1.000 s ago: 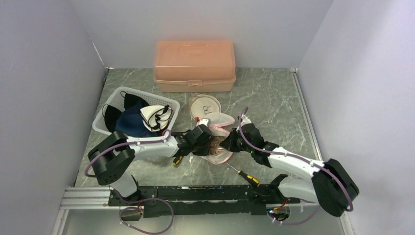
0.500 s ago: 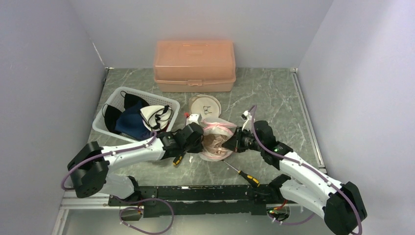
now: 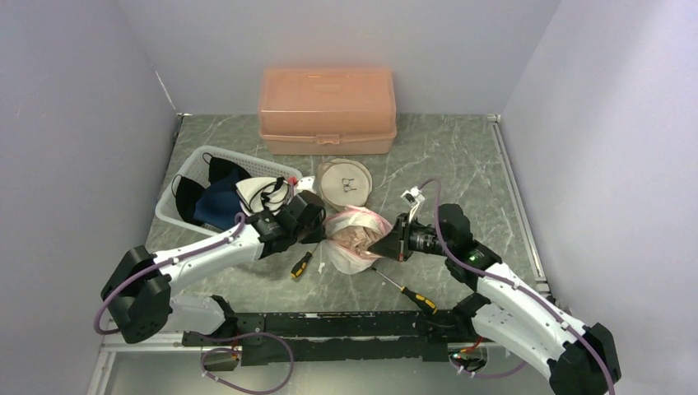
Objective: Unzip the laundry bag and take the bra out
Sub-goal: Pick up the bra from the laundry bag.
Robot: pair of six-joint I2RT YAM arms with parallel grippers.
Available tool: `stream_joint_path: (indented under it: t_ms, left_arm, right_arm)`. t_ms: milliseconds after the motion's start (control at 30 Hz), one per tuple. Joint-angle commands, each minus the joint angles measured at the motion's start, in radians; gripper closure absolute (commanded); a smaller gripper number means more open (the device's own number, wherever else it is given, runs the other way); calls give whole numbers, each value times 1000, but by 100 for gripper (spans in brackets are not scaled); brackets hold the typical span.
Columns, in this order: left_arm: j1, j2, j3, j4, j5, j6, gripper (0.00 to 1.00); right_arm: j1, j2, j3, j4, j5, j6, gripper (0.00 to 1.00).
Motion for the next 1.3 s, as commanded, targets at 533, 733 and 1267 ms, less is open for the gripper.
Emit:
stream_joint_path:
  t_ms: [533,733,1267]
  left_arm:
    - [22,-12,-160,248,155,9,97]
    - [20,-142,-247,379,256,-8,97]
    - [-43,-105,-257,433,262,17,97]
  right_arm:
    - [-9,-123,-212,686,49,327,100]
    - [-11,-225,-227,555,316,331,100]
    - [-25,-7,-250,985,58,580,100]
